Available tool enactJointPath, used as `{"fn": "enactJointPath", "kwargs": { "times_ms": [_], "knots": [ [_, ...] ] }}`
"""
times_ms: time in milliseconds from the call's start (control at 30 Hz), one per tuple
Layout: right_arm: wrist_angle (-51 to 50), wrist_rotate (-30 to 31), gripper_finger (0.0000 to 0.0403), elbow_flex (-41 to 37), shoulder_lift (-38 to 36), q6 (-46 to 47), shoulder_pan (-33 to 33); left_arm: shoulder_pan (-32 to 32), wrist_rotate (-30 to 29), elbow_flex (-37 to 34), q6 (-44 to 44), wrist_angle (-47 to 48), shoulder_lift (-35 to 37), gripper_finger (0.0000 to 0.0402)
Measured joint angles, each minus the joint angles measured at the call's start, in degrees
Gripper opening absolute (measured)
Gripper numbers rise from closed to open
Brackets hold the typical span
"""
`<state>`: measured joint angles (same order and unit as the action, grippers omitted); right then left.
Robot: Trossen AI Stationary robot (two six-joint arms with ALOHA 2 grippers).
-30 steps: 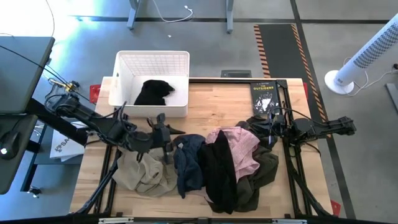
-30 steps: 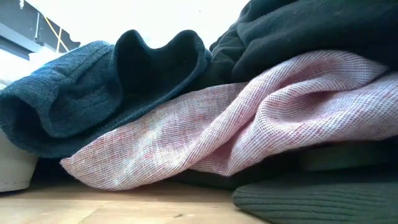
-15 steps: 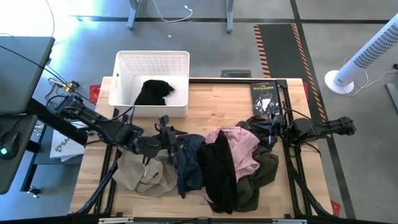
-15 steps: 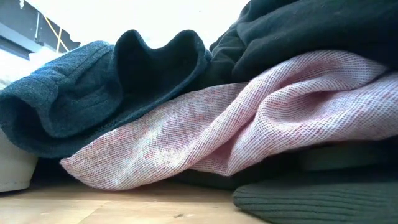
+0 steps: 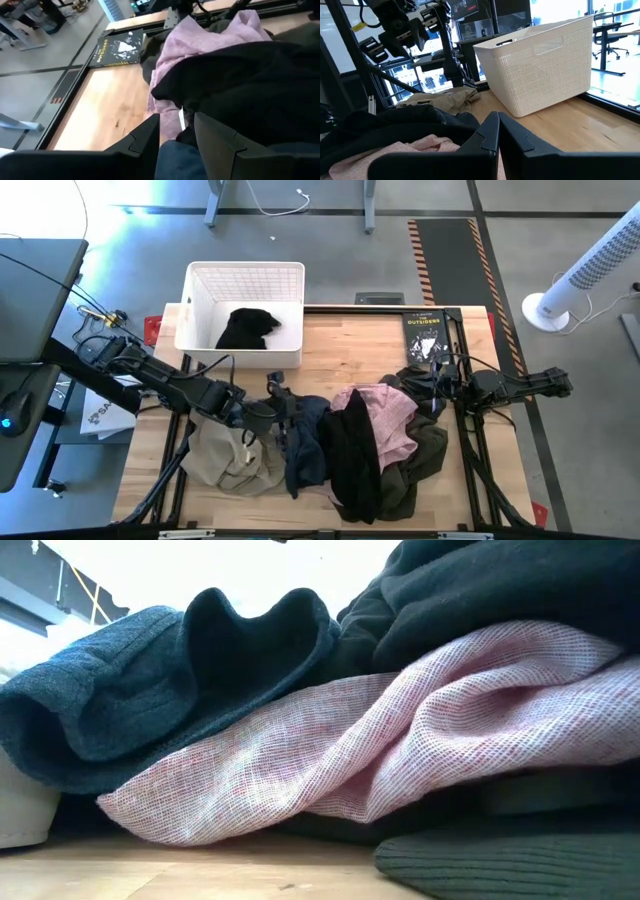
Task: Sort clothes
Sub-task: Put the black shirt into the laundry bin
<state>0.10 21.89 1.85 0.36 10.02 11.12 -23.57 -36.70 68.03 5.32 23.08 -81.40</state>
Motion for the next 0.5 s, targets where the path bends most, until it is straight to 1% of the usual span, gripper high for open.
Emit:
{"fn": "enactJointPath", "kwargs": {
  "times_ms": [500],
  "knots": [
    [0.0, 0.0, 0.0000, 0.0, 0.0, 0.0, 0.0, 0.0, -0.4, 0.0, 0.0, -0.1, -0.2, 0.0119]
  ]
}}
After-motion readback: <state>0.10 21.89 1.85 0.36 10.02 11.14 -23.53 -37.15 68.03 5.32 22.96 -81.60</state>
